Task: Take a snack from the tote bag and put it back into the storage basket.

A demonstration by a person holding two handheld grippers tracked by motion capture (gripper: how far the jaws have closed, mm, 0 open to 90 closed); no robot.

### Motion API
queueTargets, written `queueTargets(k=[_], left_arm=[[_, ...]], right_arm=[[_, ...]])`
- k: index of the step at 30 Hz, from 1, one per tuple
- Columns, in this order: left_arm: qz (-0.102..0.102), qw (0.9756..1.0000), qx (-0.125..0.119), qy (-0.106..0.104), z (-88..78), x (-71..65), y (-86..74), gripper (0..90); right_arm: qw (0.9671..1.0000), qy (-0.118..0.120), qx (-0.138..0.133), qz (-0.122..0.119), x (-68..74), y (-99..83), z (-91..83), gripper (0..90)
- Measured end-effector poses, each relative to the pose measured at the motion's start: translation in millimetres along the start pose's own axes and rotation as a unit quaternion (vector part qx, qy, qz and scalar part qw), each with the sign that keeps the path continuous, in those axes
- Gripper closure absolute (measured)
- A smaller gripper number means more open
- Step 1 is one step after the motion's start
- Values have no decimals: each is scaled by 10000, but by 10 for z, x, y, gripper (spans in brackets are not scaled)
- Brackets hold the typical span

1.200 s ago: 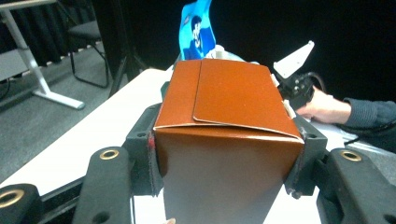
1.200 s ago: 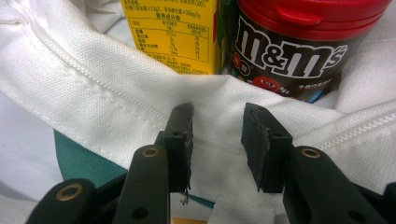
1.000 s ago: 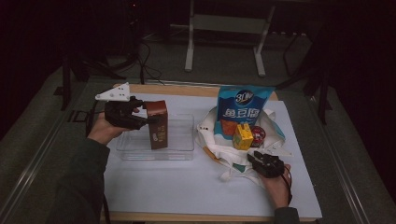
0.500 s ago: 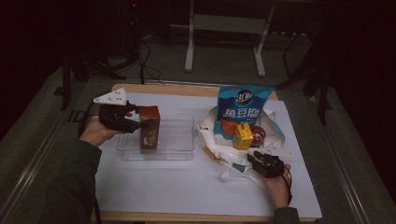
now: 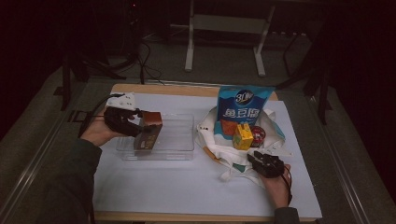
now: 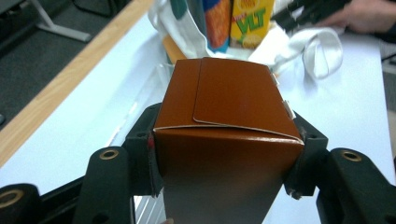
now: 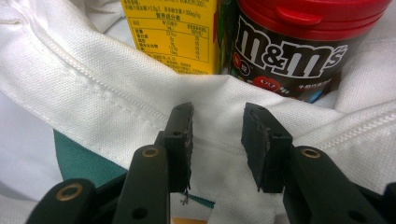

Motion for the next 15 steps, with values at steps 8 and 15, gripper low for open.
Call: queueTargets(k=[8,15], left_arm=[[217,9993,291,-44,198,-80,83,420],[266,9990,368,-59,320,-112,143,414]], right_arm=[[10000,3,2,3,0,0,0,635],[10000,1,2,2,-1,0,0,635]])
Point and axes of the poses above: each handheld gripper's, and its own axes: z roughly forward along the jaws, y roughly out of its top, x roughly to its left, the point moved 5 cm from there along z, roughly forward along the jaws, and after that the axes turned 3 degrees about -z, right-handed, at the moved point
